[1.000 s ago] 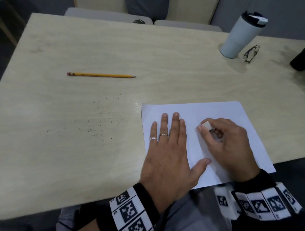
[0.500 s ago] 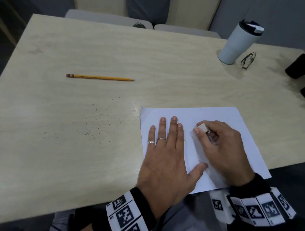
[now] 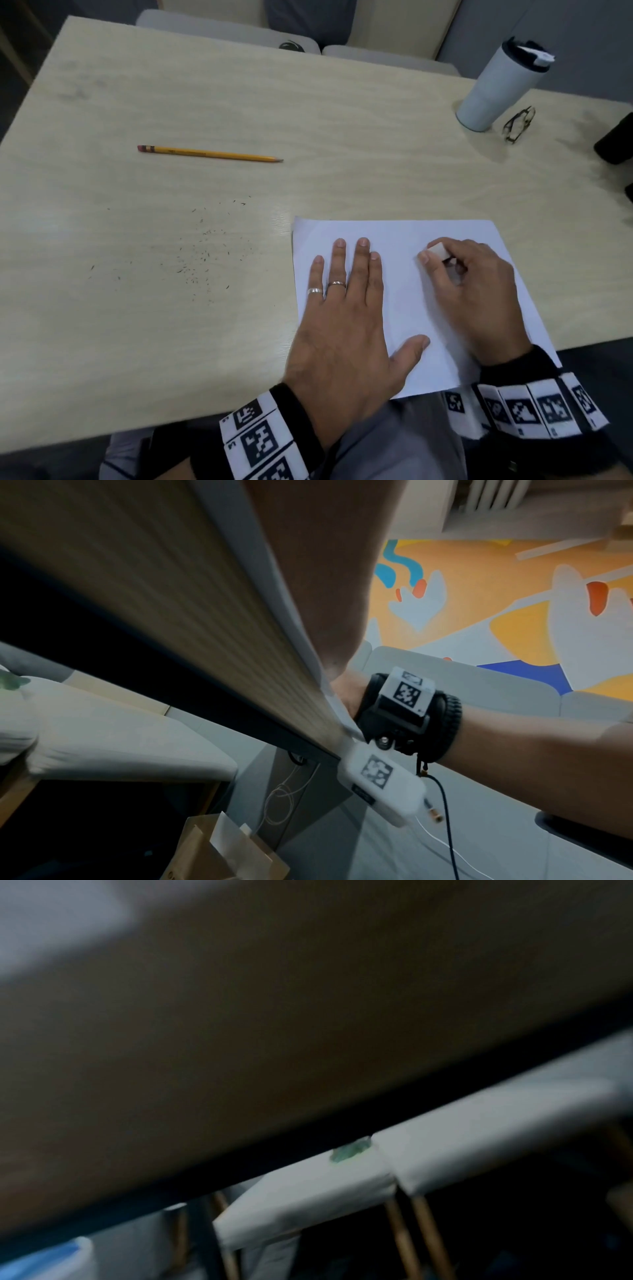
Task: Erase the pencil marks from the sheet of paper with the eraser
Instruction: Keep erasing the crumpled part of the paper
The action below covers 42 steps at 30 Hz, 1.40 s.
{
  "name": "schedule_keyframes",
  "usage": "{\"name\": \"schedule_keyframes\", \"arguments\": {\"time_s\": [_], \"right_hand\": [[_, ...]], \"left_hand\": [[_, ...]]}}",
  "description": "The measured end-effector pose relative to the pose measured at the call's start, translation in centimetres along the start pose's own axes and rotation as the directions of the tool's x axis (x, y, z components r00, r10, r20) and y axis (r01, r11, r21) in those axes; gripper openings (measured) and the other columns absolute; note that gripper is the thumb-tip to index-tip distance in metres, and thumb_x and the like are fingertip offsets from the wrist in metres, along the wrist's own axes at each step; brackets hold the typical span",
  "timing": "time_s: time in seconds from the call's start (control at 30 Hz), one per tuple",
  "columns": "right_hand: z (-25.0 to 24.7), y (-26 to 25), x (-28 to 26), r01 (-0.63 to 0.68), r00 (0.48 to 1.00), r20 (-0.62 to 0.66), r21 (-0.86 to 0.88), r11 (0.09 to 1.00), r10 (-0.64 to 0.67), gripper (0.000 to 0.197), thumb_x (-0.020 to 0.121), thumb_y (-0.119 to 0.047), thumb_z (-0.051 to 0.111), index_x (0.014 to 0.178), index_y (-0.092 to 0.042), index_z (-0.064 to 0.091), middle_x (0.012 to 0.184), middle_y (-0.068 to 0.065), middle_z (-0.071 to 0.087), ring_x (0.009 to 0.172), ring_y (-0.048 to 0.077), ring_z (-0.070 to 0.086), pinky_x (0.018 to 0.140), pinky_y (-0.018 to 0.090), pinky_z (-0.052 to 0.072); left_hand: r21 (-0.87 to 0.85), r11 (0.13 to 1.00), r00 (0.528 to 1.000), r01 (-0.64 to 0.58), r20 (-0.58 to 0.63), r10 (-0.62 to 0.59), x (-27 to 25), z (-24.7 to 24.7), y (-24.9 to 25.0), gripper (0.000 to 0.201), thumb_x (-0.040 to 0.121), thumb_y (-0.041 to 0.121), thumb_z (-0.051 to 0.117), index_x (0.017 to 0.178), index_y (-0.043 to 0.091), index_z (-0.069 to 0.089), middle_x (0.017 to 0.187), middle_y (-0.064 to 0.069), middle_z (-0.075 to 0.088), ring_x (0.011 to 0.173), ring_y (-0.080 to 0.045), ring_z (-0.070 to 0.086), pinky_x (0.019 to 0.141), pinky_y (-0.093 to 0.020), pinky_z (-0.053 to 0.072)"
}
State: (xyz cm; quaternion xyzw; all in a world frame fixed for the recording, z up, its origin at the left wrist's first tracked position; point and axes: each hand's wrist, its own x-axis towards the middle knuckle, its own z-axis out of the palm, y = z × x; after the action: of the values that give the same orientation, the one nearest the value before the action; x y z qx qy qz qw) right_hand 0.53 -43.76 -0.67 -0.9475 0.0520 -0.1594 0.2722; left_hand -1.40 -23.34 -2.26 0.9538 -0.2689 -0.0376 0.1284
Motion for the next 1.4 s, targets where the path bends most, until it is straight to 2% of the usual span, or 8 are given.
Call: {"name": "schedule_keyframes", "arguments": {"time_s": [0.17,0.37,0.5,0.63,0.77,1.13,1.3,1.4], "right_hand": [[0.4,-1.9,-1.6,0.051,0.998,0.040,0.078,0.996,-0.054,0.006,0.101,-0.024,0.072,0.096,-0.022,0.075,0.088,-0.009,0.072,0.086,0.019,0.063,0.079,0.039,0.053],[-0.3,0.6,0.3,-0.010,0.999,-0.034,0.000,1.000,0.010,0.011,0.102,-0.024,0.069,0.091,-0.023,0.073,0.089,-0.006,0.072,0.085,0.021,0.059,0.081,0.049,0.052],[0.5,-1.8,-1.7,0.055,0.997,0.058,0.089,0.995,-0.060,0.008,0.100,-0.027,0.071,0.096,-0.022,0.076,0.085,-0.007,0.071,0.084,0.018,0.063,0.078,0.034,0.050],[-0.2,0.4,0.1,-0.002,1.000,-0.002,0.026,1.000,0.002,0.012,0.101,-0.023,0.071,0.090,-0.024,0.073,0.085,-0.006,0.071,0.085,0.024,0.062,0.078,0.040,0.048],[-0.1,-0.3,-0.6,-0.040,0.999,0.012,0.147,0.988,0.039,0.009,0.101,-0.023,0.073,0.093,-0.023,0.076,0.081,-0.009,0.070,0.077,0.016,0.061,0.075,0.038,0.052],[0.1,-1.3,-1.5,0.036,0.998,0.049,0.103,0.994,-0.041,0.007,0.100,-0.026,0.072,0.096,-0.022,0.076,0.083,-0.007,0.069,0.081,0.018,0.061,0.074,0.033,0.049],[-0.5,0.9,0.3,-0.032,0.999,-0.022,0.036,0.999,0.033,0.010,0.101,-0.021,0.072,0.091,-0.023,0.074,0.087,-0.006,0.071,0.086,0.022,0.062,0.080,0.048,0.053],[-0.4,-0.2,-0.6,-0.001,1.000,0.021,0.089,0.996,-0.001,0.008,0.100,-0.023,0.072,0.092,-0.024,0.075,0.085,-0.006,0.071,0.083,0.020,0.062,0.076,0.041,0.052]], "left_hand": [[-0.011,1.000,1.000,0.010,-0.004,-0.010,-0.1,0.0,-0.1,0.103,0.099,0.079,0.020,0.166,0.002,0.004,0.175,-0.018,-0.009,0.160,-0.036,-0.018,0.129,-0.059,0.000],[-0.016,1.000,1.000,0.009,-0.003,-0.009,-0.1,-0.1,0.0,0.103,0.100,0.078,0.021,0.166,0.002,0.007,0.175,-0.017,-0.008,0.161,-0.037,-0.016,0.129,-0.059,-0.001],[-0.007,1.000,1.000,0.009,-0.005,-0.009,-0.1,0.0,-0.1,0.103,0.099,0.079,0.020,0.166,0.002,0.007,0.175,-0.018,-0.008,0.161,-0.037,-0.016,0.129,-0.059,-0.002],[-0.005,1.000,1.000,0.008,-0.004,-0.008,0.0,0.0,-0.1,0.103,0.100,0.078,0.022,0.166,0.002,0.008,0.175,-0.018,-0.006,0.161,-0.037,-0.014,0.129,-0.059,0.001],[-0.015,1.000,1.000,0.010,-0.004,-0.010,-0.1,-0.1,0.0,0.103,0.100,0.079,0.021,0.166,0.002,0.008,0.175,-0.017,-0.007,0.161,-0.037,-0.015,0.129,-0.059,0.000],[-0.007,1.000,1.000,0.010,0.001,-0.010,-0.1,0.0,-0.1,0.103,0.099,0.079,0.020,0.166,0.002,0.005,0.175,-0.017,-0.010,0.160,-0.037,-0.017,0.129,-0.059,0.000],[-0.008,1.000,1.000,0.007,0.004,-0.007,-0.1,-0.1,0.0,0.103,0.099,0.079,0.020,0.166,0.002,0.005,0.175,-0.017,-0.010,0.161,-0.037,-0.017,0.129,-0.059,0.000],[-0.012,1.000,1.000,0.013,0.004,-0.013,0.0,-0.1,-0.1,0.103,0.099,0.079,0.020,0.166,0.002,0.006,0.175,-0.017,-0.010,0.160,-0.037,-0.017,0.129,-0.059,0.000]]}}
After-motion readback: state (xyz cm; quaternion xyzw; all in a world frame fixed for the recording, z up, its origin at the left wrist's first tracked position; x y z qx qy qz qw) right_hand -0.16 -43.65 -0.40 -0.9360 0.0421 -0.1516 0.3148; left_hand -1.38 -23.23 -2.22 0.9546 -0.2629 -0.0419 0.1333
